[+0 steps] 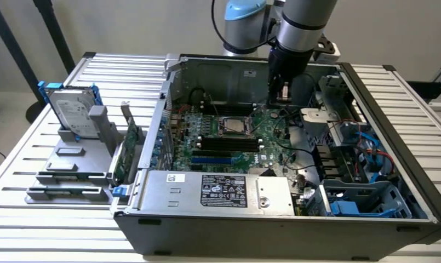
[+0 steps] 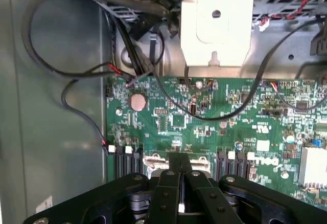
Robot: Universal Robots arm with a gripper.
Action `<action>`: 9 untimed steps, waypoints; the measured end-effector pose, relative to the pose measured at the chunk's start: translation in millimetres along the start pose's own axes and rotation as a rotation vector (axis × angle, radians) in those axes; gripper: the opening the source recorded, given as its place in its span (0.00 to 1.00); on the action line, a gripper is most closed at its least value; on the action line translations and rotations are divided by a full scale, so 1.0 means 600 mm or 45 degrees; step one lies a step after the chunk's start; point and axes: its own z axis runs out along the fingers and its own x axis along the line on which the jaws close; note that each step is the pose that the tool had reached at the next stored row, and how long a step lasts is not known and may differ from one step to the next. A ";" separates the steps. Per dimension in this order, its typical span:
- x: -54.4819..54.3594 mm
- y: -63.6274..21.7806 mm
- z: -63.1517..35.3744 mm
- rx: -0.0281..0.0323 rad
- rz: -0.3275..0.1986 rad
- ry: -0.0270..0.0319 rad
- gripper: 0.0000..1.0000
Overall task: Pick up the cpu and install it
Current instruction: 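Close the cpu cover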
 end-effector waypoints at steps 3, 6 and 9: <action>0.000 0.006 0.000 0.0002 0.000 0.0102 0.11; 0.000 0.010 0.002 0.0003 0.000 0.0167 0.11; -0.001 0.013 0.008 0.0004 0.000 0.0192 0.11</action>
